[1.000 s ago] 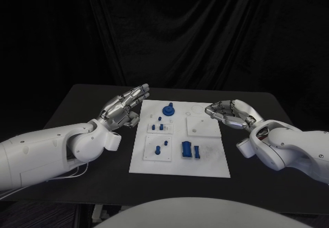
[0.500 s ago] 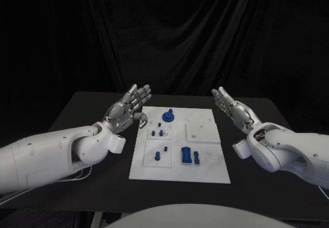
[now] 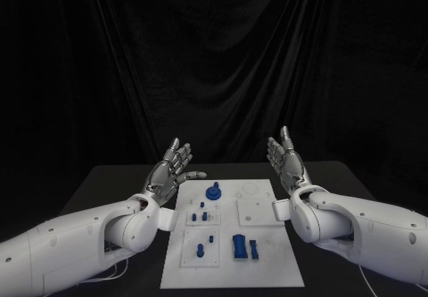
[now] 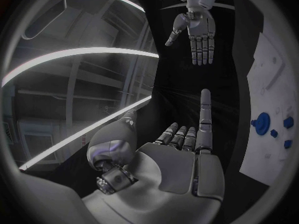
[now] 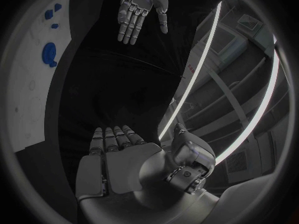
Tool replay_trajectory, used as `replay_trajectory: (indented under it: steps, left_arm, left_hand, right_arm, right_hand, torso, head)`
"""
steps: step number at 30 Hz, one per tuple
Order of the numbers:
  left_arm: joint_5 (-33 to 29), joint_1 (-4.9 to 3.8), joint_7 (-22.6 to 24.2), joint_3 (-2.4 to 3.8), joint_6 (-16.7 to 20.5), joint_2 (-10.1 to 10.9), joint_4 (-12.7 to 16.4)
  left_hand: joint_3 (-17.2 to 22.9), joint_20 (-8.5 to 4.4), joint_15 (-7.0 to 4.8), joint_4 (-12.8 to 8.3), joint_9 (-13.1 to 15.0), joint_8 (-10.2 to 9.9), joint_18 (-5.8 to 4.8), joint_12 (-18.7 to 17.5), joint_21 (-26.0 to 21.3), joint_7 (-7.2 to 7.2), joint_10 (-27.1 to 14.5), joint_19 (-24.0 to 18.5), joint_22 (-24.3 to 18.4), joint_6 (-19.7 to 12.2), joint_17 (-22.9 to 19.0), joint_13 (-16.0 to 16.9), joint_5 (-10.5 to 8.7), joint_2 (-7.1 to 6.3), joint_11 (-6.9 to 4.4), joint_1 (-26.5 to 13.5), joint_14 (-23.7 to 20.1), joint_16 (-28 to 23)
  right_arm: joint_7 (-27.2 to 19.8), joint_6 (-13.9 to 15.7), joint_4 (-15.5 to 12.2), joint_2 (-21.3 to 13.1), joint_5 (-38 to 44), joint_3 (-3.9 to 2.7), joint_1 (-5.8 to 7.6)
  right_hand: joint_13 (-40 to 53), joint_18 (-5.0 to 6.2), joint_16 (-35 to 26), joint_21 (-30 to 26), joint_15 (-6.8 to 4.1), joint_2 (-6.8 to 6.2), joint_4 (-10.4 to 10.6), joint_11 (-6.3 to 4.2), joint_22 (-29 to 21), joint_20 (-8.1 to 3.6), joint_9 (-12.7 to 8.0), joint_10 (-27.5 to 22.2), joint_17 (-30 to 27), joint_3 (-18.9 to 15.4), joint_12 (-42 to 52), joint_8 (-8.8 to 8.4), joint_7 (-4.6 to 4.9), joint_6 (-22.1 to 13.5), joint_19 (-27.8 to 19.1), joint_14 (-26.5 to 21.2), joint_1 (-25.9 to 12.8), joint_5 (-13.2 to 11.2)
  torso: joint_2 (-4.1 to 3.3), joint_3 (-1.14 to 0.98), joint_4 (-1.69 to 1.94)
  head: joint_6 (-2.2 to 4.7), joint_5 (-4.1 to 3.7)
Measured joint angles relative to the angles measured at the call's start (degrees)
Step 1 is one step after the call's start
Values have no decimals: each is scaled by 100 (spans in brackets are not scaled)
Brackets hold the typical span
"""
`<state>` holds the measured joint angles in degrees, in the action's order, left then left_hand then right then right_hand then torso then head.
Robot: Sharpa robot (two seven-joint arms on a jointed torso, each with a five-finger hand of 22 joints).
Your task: Assemble the parts on the task board
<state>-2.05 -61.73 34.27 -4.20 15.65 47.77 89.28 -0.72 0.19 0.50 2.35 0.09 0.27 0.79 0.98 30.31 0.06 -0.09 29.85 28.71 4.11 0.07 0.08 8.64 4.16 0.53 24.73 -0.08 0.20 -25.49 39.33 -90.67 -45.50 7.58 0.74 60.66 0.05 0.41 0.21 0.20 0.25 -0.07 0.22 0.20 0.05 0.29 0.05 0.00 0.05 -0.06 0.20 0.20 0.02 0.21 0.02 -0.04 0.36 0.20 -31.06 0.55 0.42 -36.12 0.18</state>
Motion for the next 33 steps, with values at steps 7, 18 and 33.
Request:
replay_trajectory:
  steps: [7,18,33]
  left_arm:
    - [61,92,-204,265,1268,-192,33]
    - [123,149,-407,411,2440,-296,53]
    - [146,150,-490,411,2757,-297,54]
  left_hand:
    - [44,-15,0,-149,-3,0,0,-44,-768,1,21,-757,-727,-265,1,-2,-219,-280,-21,-629,0,0]
    - [66,-16,1,-189,-3,0,1,-81,-1567,1,21,-1537,-1483,-362,3,-1,-660,-392,-21,-1278,0,0]
    - [75,-18,1,-212,-2,0,2,-81,-2512,-6,21,-2476,-2377,-369,-2,1,-847,-416,-20,-2260,0,0]
  right_arm:
    - [-217,238,69,82,-495,-66,-39]
    - [-324,360,73,82,-699,-67,-39]
    - [-359,399,74,82,-760,-67,-39]
  right_hand:
    - [0,0,0,0,0,0,0,0,1,0,1,0,0,0,0,0,0,0,0,0,0,0]
    - [1,1,0,0,0,0,0,0,1,1,2,0,1,0,1,0,0,0,0,0,1,0]
    - [2,2,0,0,0,0,1,0,2,1,4,0,2,0,2,0,0,0,0,0,1,0]
  torso:
    - [-9,-44,-34]
    - [-12,-54,-41]
    - [-12,-55,-42]
  head:
    - [161,-19]
    - [175,-19]
    - [175,-19]
